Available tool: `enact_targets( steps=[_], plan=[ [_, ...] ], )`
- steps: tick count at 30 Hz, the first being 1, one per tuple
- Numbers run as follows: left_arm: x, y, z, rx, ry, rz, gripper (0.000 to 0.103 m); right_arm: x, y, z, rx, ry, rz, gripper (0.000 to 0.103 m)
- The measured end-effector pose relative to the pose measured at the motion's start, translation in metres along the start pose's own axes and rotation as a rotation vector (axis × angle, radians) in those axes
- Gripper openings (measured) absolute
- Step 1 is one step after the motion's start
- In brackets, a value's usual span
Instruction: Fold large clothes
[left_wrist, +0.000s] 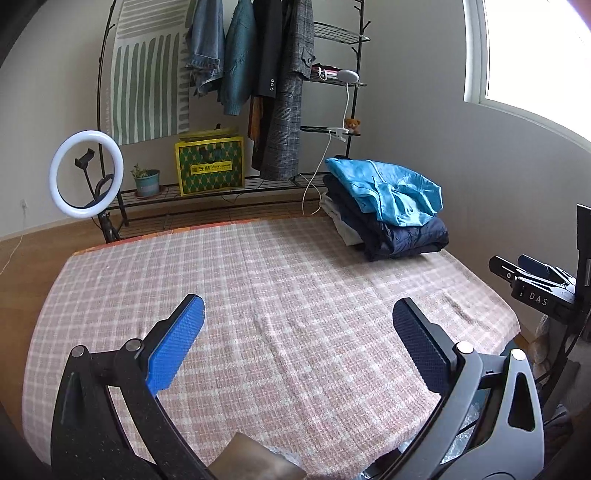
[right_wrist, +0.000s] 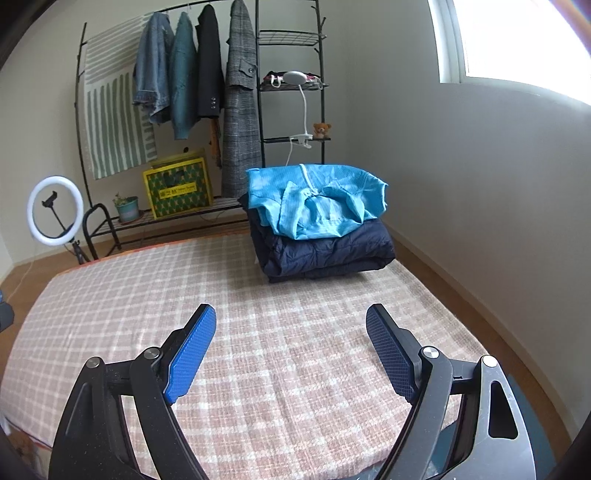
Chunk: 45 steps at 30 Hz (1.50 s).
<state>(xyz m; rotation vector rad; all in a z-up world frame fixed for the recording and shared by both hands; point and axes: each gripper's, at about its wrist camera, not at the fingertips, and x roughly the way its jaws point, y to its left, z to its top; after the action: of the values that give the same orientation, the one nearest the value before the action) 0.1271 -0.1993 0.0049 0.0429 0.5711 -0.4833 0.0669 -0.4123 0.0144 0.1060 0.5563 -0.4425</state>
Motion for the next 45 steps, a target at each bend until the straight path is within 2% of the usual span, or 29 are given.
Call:
enact_targets(
  steps=[6, 45],
  plan=[
    [0.0007, 0.0018, -0.0040, 0.013, 0.012, 0.014, 0.103, 0.0042, -0.0025, -0.0008, 0.016, 0.021, 0.004, 0.084],
    [-0.0052, 0.0050, -0.0054, 0.032, 0.002, 0.026, 0.103, 0.0026, -0.0021, -0.0037, 0.027, 0.018, -0.009, 0.084]
  ],
)
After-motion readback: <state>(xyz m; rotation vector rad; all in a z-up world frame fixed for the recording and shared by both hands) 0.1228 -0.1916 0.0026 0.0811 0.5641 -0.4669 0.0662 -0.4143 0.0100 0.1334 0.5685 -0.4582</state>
